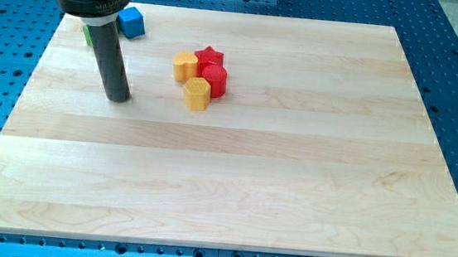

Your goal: Separate the green blocks from the blue blocks

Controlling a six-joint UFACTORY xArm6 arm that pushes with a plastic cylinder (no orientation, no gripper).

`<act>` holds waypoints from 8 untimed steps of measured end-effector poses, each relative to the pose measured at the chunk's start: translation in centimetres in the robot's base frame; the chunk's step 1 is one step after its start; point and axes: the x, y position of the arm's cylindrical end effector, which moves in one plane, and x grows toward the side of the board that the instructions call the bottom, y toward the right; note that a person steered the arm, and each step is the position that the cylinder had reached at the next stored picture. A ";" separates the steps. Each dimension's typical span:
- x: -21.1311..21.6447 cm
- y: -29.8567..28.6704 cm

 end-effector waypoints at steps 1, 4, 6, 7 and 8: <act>0.0 0.0; -0.6 0.1; -0.7 0.1; -0.8 -0.1; -0.8 -0.2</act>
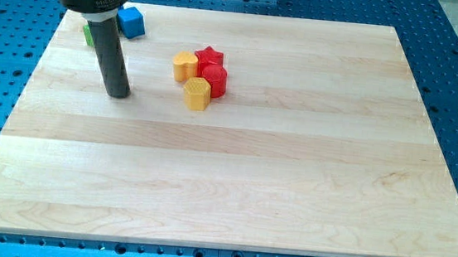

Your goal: Separate the green blocks from the blue blocks

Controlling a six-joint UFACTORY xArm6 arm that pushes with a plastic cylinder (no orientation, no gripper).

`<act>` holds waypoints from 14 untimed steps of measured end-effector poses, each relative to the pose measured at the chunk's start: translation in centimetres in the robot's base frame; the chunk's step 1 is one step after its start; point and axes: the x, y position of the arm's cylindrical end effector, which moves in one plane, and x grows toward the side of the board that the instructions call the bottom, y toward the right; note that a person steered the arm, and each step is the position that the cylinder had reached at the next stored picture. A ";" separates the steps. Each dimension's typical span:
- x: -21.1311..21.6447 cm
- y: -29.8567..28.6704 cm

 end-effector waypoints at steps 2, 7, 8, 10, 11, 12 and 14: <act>0.0 -0.4; -7.7 2.9; -12.1 6.3; -21.5 1.4; -20.3 -7.6; -19.2 -10.4; -15.2 -7.4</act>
